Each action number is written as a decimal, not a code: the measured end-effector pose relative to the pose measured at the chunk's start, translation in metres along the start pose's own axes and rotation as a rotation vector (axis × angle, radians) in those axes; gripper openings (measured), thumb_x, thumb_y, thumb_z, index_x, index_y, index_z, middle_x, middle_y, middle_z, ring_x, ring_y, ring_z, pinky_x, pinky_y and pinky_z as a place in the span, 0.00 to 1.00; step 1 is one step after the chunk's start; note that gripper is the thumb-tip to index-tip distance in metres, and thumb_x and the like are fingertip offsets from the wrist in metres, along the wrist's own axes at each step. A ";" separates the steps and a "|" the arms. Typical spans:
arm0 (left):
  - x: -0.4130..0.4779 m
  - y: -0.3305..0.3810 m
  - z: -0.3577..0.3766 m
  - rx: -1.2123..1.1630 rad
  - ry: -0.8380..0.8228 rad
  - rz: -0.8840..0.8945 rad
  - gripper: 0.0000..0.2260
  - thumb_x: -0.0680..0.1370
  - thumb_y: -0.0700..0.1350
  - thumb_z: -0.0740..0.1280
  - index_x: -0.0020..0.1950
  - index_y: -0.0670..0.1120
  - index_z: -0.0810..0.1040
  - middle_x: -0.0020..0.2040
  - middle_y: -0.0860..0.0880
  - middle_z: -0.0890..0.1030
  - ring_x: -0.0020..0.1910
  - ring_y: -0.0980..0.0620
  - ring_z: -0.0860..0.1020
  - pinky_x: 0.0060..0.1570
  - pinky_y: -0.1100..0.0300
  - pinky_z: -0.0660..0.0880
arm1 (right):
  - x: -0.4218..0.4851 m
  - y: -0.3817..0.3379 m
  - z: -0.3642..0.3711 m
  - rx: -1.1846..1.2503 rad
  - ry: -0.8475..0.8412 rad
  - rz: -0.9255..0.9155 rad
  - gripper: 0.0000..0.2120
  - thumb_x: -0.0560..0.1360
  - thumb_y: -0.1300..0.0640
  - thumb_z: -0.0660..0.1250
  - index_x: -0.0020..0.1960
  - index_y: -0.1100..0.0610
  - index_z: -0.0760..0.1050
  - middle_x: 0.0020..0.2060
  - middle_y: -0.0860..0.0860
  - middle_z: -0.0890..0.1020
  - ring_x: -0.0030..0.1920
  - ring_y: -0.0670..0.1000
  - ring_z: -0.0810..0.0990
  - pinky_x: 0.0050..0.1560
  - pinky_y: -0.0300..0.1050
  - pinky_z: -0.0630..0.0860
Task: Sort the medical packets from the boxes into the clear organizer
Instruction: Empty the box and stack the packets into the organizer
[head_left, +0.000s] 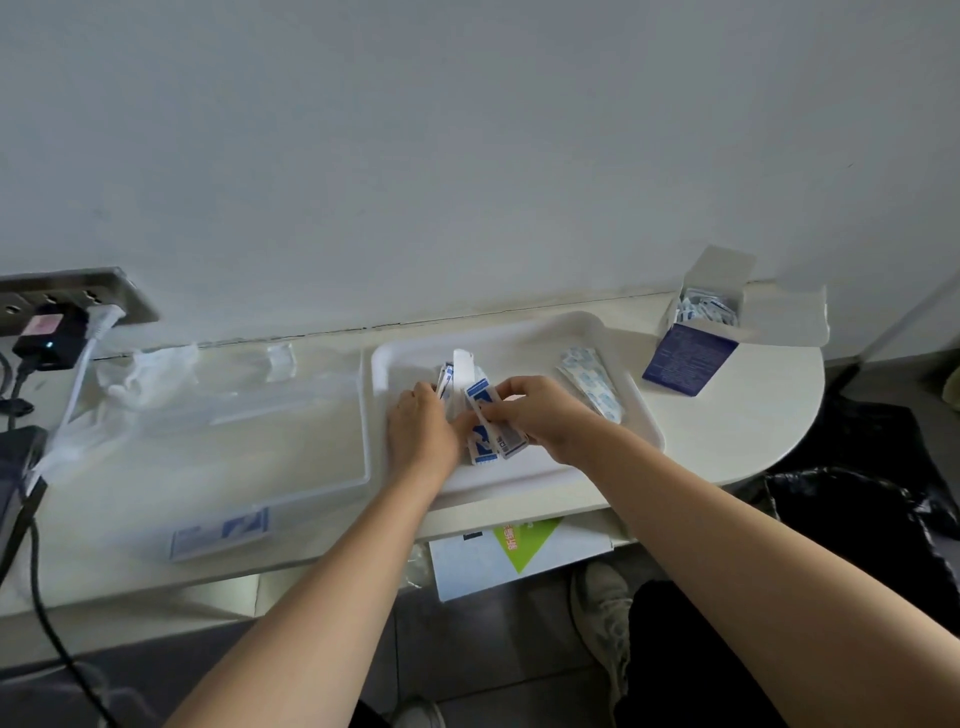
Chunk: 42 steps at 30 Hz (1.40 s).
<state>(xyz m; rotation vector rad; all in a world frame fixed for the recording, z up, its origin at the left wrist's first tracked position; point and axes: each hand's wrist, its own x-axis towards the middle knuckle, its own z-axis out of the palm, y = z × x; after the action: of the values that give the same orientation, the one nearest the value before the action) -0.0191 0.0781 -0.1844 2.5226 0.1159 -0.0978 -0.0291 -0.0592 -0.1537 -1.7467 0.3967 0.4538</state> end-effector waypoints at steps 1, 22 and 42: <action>0.000 0.000 0.000 -0.012 0.000 0.004 0.21 0.74 0.54 0.70 0.55 0.38 0.72 0.56 0.38 0.76 0.55 0.38 0.75 0.51 0.50 0.70 | 0.000 0.000 0.000 0.016 -0.004 -0.002 0.04 0.75 0.63 0.69 0.43 0.57 0.76 0.41 0.57 0.82 0.38 0.52 0.81 0.37 0.42 0.78; -0.006 0.012 -0.010 -1.210 -0.212 -0.301 0.10 0.77 0.41 0.67 0.57 0.44 0.80 0.52 0.41 0.83 0.52 0.42 0.81 0.56 0.46 0.75 | -0.005 -0.001 -0.006 0.231 0.013 -0.192 0.06 0.74 0.66 0.69 0.48 0.58 0.75 0.39 0.55 0.81 0.36 0.51 0.81 0.34 0.37 0.76; -0.007 0.001 -0.004 -0.077 0.108 -0.033 0.23 0.73 0.44 0.69 0.64 0.35 0.68 0.62 0.37 0.68 0.61 0.37 0.69 0.60 0.49 0.69 | -0.015 0.002 -0.044 0.542 -0.036 -0.051 0.10 0.78 0.68 0.61 0.40 0.57 0.74 0.29 0.50 0.82 0.28 0.45 0.80 0.28 0.35 0.74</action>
<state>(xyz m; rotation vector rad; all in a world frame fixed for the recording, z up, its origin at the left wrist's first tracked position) -0.0253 0.0794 -0.1795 2.4496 0.2009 0.0298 -0.0391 -0.1020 -0.1398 -1.2180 0.4042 0.3037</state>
